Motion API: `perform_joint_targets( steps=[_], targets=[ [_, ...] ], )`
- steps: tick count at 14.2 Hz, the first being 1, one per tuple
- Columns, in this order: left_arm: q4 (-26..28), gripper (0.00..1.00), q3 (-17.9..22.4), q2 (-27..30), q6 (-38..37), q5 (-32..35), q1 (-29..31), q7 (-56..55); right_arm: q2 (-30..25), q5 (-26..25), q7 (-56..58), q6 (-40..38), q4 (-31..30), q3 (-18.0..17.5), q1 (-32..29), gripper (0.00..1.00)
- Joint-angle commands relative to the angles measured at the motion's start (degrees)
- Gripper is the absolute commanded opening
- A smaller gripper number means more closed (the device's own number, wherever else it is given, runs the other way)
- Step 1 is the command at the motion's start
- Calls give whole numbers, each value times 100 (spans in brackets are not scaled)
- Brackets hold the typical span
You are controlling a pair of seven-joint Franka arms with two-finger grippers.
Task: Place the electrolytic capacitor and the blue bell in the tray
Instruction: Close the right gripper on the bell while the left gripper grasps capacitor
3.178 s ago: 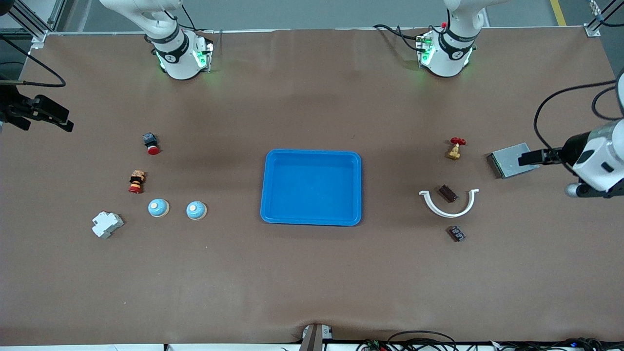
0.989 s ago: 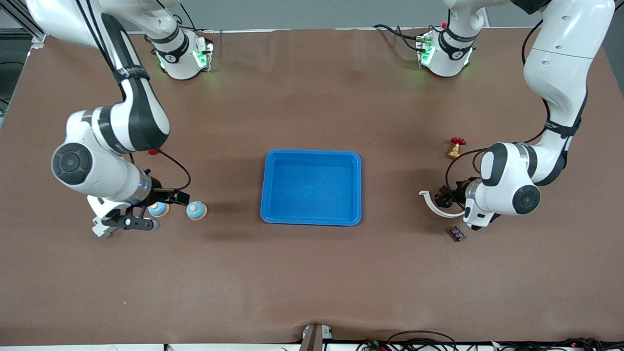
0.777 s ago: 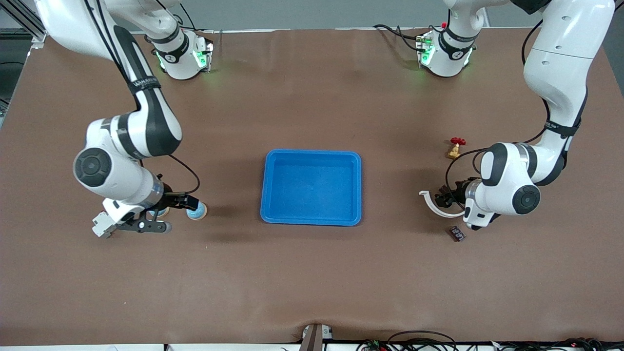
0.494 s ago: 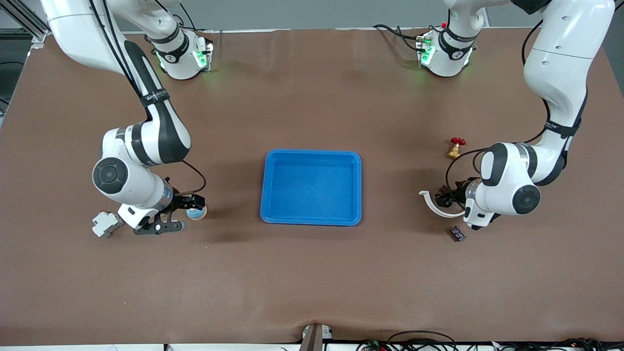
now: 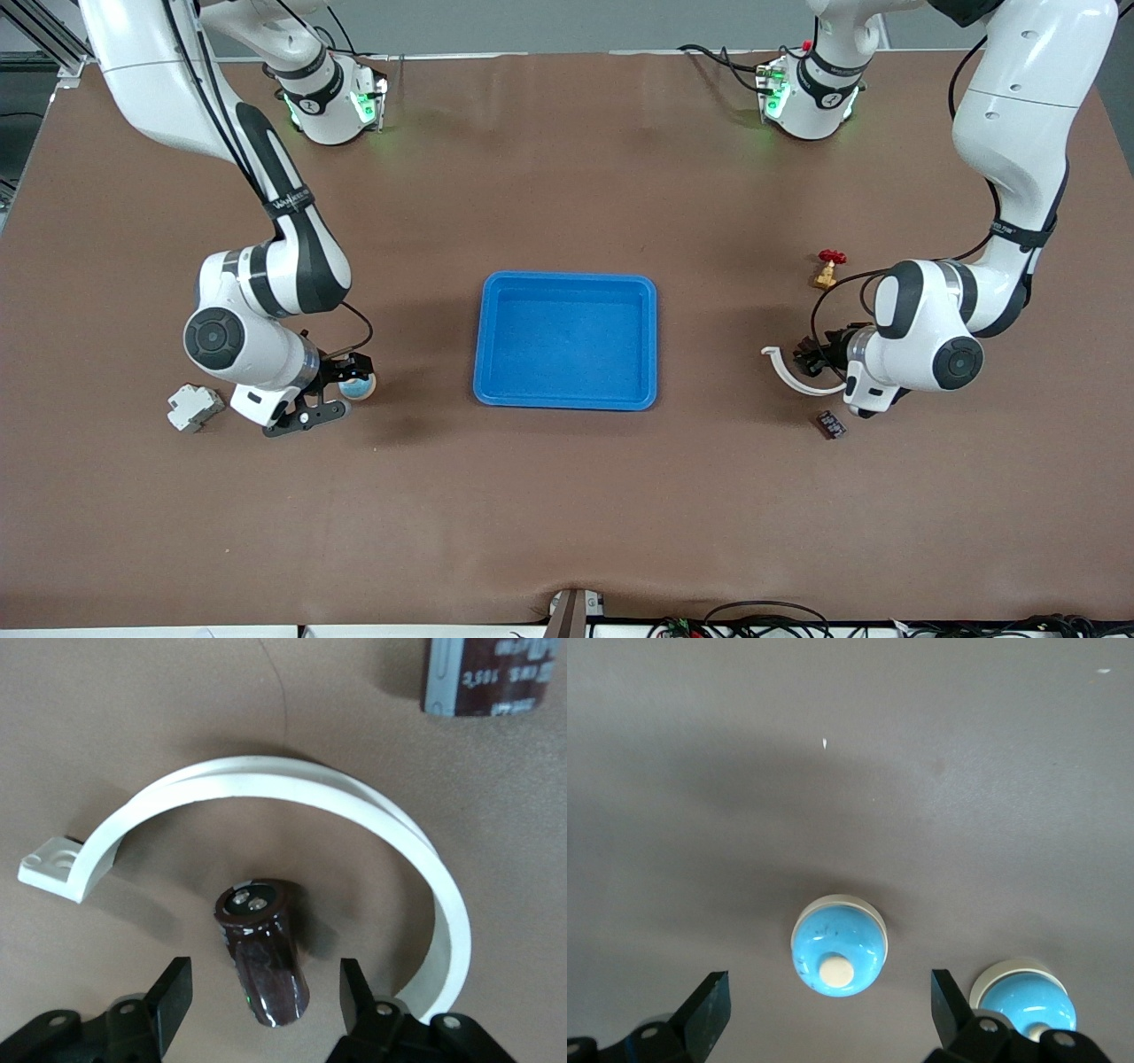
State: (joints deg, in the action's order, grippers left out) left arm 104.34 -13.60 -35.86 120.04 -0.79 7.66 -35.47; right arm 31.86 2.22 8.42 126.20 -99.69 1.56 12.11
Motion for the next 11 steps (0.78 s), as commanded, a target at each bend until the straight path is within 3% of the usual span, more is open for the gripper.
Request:
perform_joint_targets(
  steps=[1,3,5,8,11],
  targets=[
    [42,68,-3,-17,89,123,25,-65,75,-2,212,80,38,-41,-51,100],
    [51,63,-11,-43,89,123,34,-65,180,-2,614,255,20,-50,-59,100],
    [42,38,-3,-79,89,123,34,-56,303,42,1291,352,29,-50,-199,100],
    [33,1,6,-61,81,123,43,-65,356,77,1355,309,3,-59,-218,100],
    [7,0,6,-18,28,123,43,-56,391,86,1338,291,-76,-68,-174,100]
  ],
)
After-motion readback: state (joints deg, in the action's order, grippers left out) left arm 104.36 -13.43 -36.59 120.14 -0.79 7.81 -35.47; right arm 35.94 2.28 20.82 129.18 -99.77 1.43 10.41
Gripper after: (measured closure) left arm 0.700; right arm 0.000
